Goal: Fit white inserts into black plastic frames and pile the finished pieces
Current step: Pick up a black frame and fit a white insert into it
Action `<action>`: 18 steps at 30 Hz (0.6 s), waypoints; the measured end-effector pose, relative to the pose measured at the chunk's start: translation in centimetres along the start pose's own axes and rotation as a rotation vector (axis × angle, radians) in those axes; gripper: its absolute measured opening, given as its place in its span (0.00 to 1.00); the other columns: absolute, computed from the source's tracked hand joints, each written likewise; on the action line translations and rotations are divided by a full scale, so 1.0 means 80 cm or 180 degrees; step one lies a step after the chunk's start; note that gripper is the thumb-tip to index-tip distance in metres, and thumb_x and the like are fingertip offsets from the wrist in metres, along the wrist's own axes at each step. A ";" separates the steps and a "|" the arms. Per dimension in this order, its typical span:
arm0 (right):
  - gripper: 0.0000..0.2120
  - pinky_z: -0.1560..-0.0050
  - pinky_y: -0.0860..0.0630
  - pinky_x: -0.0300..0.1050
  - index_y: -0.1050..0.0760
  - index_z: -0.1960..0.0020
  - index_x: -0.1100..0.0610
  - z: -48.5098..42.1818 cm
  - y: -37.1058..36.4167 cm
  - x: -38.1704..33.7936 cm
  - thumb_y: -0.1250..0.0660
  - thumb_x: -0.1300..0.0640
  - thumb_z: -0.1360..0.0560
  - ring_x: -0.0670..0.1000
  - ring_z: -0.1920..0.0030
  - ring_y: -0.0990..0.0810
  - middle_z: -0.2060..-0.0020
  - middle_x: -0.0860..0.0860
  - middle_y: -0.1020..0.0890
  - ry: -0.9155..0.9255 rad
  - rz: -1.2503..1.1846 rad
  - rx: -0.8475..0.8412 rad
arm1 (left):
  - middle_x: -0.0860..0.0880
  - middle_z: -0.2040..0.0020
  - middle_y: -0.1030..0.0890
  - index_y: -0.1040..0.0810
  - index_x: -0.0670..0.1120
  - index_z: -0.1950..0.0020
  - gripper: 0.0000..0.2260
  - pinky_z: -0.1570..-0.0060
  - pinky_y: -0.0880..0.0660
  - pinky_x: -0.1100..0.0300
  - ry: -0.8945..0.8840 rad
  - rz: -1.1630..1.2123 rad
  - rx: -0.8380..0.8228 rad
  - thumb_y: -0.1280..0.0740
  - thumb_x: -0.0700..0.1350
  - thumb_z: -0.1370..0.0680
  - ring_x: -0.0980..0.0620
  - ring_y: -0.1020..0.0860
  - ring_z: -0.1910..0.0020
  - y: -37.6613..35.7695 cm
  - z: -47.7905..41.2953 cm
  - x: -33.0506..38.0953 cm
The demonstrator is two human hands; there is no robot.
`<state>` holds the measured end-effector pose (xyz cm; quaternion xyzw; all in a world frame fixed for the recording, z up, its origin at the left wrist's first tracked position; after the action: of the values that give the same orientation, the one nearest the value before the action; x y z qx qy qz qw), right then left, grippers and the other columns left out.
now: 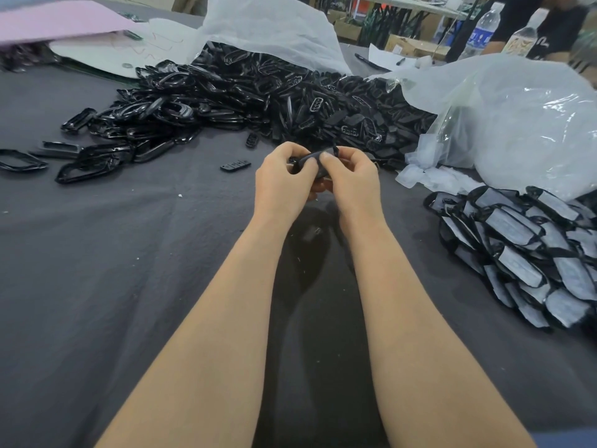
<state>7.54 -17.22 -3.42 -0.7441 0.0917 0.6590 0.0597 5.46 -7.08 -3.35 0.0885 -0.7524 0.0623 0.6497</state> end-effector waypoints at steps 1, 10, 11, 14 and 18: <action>0.07 0.49 0.19 0.49 0.25 0.46 0.59 0.001 -0.001 0.000 0.34 0.62 0.24 0.54 0.51 0.18 0.53 0.55 0.18 -0.0045 -0.0047 -0.0033 | 0.48 0.61 0.17 0.26 0.51 0.57 0.07 0.68 0.22 0.65 0.0001 -0.0005 0.0011 0.35 0.40 0.21 0.56 0.17 0.67 0.000 0.001 0.001; 0.06 0.61 0.23 0.44 0.26 0.58 0.55 0.001 0.000 0.001 0.37 0.63 0.24 0.49 0.62 0.23 0.63 0.52 0.22 -0.0095 -0.0311 0.0118 | 0.46 0.60 0.16 0.26 0.50 0.57 0.07 0.66 0.20 0.61 0.0102 -0.0038 -0.0075 0.36 0.41 0.20 0.54 0.16 0.66 -0.002 0.002 0.003; 0.07 0.59 0.24 0.45 0.26 0.59 0.54 0.000 0.000 0.001 0.37 0.62 0.24 0.49 0.61 0.24 0.63 0.51 0.23 -0.0074 -0.0257 0.0190 | 0.46 0.60 0.16 0.26 0.50 0.57 0.07 0.66 0.20 0.61 0.0120 -0.0026 -0.0088 0.36 0.40 0.20 0.53 0.16 0.66 -0.002 0.003 0.003; 0.08 0.62 0.26 0.41 0.27 0.60 0.54 -0.002 0.001 0.003 0.37 0.62 0.24 0.47 0.63 0.26 0.65 0.49 0.24 0.0004 -0.0102 0.0269 | 0.48 0.62 0.18 0.27 0.50 0.57 0.08 0.67 0.21 0.63 0.0164 0.0019 -0.0097 0.37 0.40 0.20 0.55 0.17 0.68 -0.004 0.004 0.004; 0.07 0.69 0.28 0.34 0.27 0.59 0.53 -0.003 0.000 0.004 0.37 0.62 0.23 0.44 0.65 0.25 0.64 0.48 0.24 0.0017 -0.0068 0.0274 | 0.47 0.61 0.18 0.27 0.50 0.58 0.09 0.66 0.21 0.62 0.0197 0.0060 -0.0083 0.38 0.39 0.20 0.54 0.17 0.67 -0.003 0.003 0.003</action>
<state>7.79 -17.31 -3.69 -0.7436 0.1122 0.6518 0.0985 5.27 -7.39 -3.13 0.0710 -0.7335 0.0613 0.6732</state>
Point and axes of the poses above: each hand's wrist, its own z-axis away from the middle knuckle, its own y-axis out of the back of the hand, x = y × z, the point moved 2 cm from there along -z, towards the middle knuckle
